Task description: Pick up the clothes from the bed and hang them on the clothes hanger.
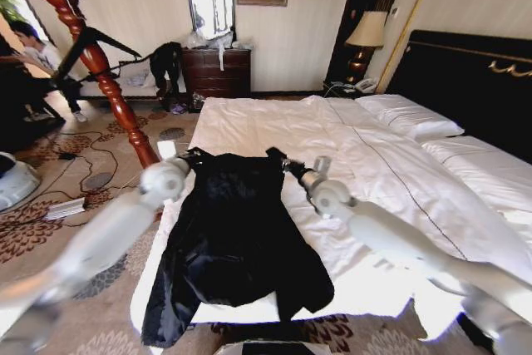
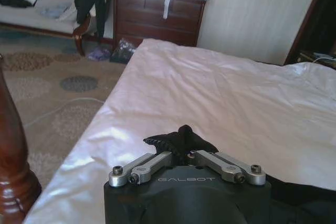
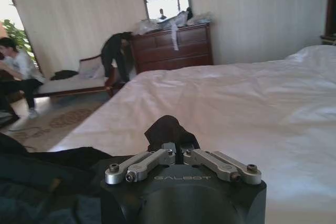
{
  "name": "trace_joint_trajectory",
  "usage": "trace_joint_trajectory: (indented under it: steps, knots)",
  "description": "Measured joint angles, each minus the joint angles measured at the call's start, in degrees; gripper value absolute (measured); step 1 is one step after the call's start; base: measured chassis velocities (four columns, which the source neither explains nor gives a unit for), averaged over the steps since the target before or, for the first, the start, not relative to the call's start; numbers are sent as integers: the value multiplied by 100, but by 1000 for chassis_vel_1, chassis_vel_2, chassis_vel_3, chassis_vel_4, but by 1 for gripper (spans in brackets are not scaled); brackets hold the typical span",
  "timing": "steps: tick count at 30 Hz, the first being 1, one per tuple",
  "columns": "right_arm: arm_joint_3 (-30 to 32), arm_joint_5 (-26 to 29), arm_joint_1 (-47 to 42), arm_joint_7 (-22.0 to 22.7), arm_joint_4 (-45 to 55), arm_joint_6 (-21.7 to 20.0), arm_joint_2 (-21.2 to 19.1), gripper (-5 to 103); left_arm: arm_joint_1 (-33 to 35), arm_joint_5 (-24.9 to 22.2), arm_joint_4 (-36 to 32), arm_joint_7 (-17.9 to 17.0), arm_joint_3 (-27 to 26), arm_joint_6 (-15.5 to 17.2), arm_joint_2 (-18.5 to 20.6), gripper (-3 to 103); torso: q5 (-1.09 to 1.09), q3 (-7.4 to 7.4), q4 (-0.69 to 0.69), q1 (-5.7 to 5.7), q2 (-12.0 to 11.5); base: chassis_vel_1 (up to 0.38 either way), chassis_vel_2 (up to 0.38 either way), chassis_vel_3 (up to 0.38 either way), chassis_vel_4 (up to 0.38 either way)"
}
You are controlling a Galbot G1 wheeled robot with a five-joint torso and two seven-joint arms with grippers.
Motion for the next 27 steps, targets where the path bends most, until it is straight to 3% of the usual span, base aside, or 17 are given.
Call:
trace_joint_trajectory:
  steps: [1,9,12,13,14,15,16,19,21,23,24,26,27]
  knots:
    - [0,0,0,0,0,0,0,1,0,0,0,0,0,0,0,1,0,0,0,0,0,0,0,0,0]
    - [-22,-697,107,83,-980,71,593,1,-357,384,1554,-80,127,-7,-1251,1,-2,-1,2,-2,0,0,0,0,0]
    - [49,-718,21,171,-957,136,642,11,-363,368,1758,-122,6,-43,-1497,-2,-1,-1,-1,-1,0,0,0,0,0]
    - [79,-665,-9,201,-907,144,638,11,-347,351,1766,-126,-39,-43,-1532,2,-1,-1,-3,-1,0,0,0,0,0]
    - [138,-474,-69,261,-762,147,615,16,-313,323,1722,-156,-92,-5,-1537,2,-1,-1,-3,-1,0,0,0,0,0]
    - [287,61,-188,486,-374,58,539,22,-223,214,1460,-416,-153,230,-1445,12,-1,-1,-2,-2,0,0,0,0,0]
    - [287,61,-188,486,-374,58,539,22,-223,214,1460,-416,-153,230,-1445,12,-1,-1,-2,-2,0,0,0,0,0]
    - [664,1466,-472,1455,829,-418,267,38,-16,-235,617,-1265,-302,749,-1078,23,-4,-3,8,-4,2,0,0,0,0]
    - [715,1562,-539,1554,1036,-451,189,44,4,-305,503,-1349,-316,800,-1015,28,-5,-3,7,-4,2,0,0,0,0]
    - [879,1624,-875,1734,1823,-464,-198,54,57,-447,-33,-1693,-344,991,-712,39,-3,-3,-2,-4,2,0,0,0,0]
    - [961,1581,-1054,1810,2264,-463,-394,59,70,-430,-264,-1716,-347,1010,-554,44,-2,-3,-2,-3,2,0,0,0,0]
    - [1011,1522,-1161,1849,2508,-451,-512,59,76,-401,-392,-1691,-372,1010,-467,44,-1,-4,-2,-4,3,0,0,0,0]
    - [1095,1330,-1392,1887,2969,-399,-749,65,90,-350,-574,-1588,-472,975,-326,55,-2,-4,-2,-4,2,0,0,0,0]
